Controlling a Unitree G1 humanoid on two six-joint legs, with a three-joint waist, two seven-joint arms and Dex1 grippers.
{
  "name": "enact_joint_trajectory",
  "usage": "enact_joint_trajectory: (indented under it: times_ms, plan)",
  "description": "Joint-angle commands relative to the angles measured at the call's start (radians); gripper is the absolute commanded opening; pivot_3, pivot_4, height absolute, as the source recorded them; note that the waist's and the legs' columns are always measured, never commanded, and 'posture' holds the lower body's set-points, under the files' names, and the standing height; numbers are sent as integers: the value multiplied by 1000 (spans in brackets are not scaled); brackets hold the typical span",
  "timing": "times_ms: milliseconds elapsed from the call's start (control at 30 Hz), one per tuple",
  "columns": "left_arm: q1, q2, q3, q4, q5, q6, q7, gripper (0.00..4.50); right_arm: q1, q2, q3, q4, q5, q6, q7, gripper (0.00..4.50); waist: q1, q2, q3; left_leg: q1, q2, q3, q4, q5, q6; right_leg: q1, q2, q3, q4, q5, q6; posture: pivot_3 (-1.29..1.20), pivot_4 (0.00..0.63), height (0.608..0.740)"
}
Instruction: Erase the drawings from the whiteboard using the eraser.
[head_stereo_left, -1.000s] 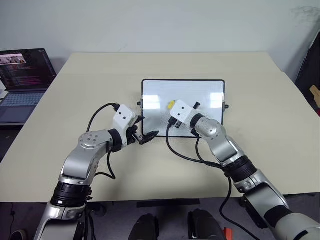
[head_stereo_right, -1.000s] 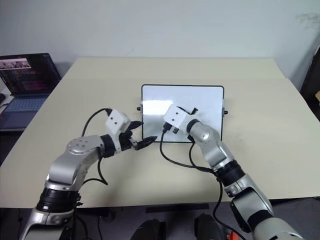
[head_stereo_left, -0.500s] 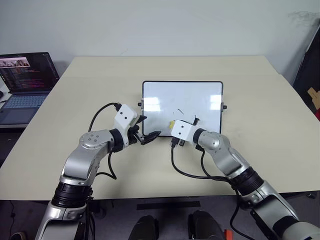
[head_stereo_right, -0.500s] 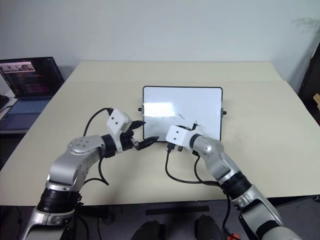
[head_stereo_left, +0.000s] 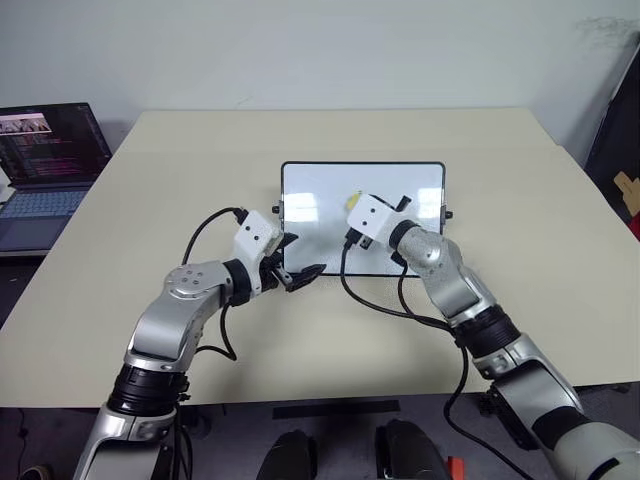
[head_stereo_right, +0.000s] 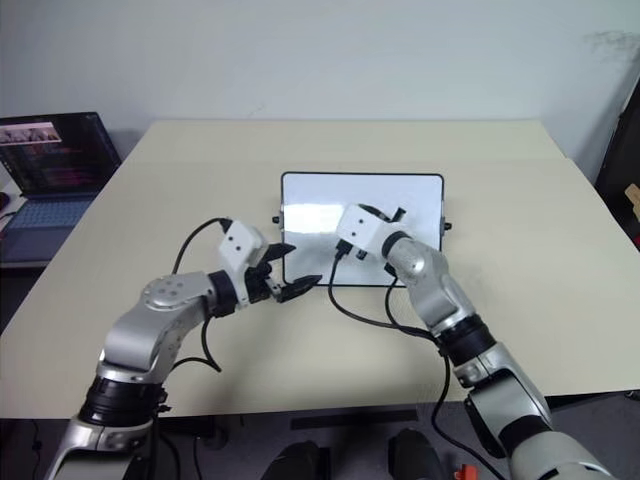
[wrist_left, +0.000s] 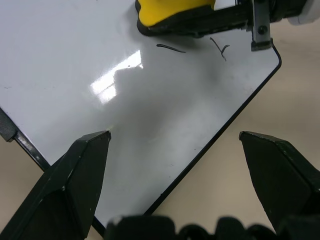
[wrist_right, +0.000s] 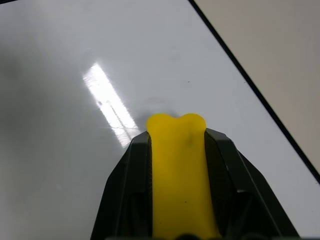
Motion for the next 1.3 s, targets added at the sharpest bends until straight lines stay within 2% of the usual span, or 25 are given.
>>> enact_joint_trajectory:
  times_ms: [33, 267, 433, 567, 700, 867, 967, 1100, 1300]
  plan:
    - [5, -1, 12, -33, -10, -13, 3, 4500, 57, -39, 1, -13, -19, 34, 35, 1104, 0, 0, 0, 0, 0, 0, 0, 0, 0, 0, 0, 0, 0, 0, 0, 0, 150, 740]
    - [0, -2, 8, -24, -8, -19, -3, 4500, 157, -116, -12, -102, -28, 78, 91, 1103, 4, -1, 0, 2, -1, -1, 1, 0, 0, 2, 0, -1, 2, 0, 0, 0, 150, 740]
    - [-5, -3, 7, -15, -7, -26, -7, 4500, 171, -135, -20, -117, -26, 96, 103, 1102, 4, -1, 0, 2, -1, -1, 1, 0, 0, 2, 0, -1, 3, 0, 0, 0, 150, 740]
    - [-5, -5, 5, -16, -6, -26, -6, 4500, 155, -114, -20, -121, -17, 91, 92, 1102, 4, -1, 0, 2, -1, -1, 1, 0, 0, 3, 0, -1, 3, 0, 0, 0, 150, 740]
    - [0, -10, 5, -23, -6, -25, -2, 4500, 138, -47, -65, -159, 44, 104, 81, 1102, 1, -1, 0, 2, -1, -1, 1, 0, 0, 2, 0, -1, 3, 0, 0, 0, 150, 740]
    - [4, -23, 8, -33, -10, -34, 3, 4500, 155, 51, -232, -333, 230, 295, 109, 1102, 1, -1, 0, 1, 0, -1, 1, 0, 0, 1, 0, -1, 4, 0, 0, 0, 150, 740]
    - [0, -35, 4, -30, -12, -50, -3, 4500, 193, 62, -313, -461, 331, 434, 139, 1102, 3, 0, 0, -1, 1, -1, 1, 0, 0, 0, 0, -1, 1, 0, 0, 0, 150, 740]
    - [-11, -49, -7, -26, -23, -82, -32, 4500, 323, -10, -389, -674, 417, 557, 185, 1102, 10, 0, 0, -7, 0, -5, 0, 0, 0, -2, -1, -2, -6, 0, 1, 0, 150, 740]
    - [-42, -59, -18, 29, -11, -119, -55, 4500, 550, -105, -421, -892, 437, 597, 157, 1102, 11, 0, 1, -14, 0, -8, 0, 0, 0, -5, -1, -4, -9, 0, 1, 0, 150, 740]
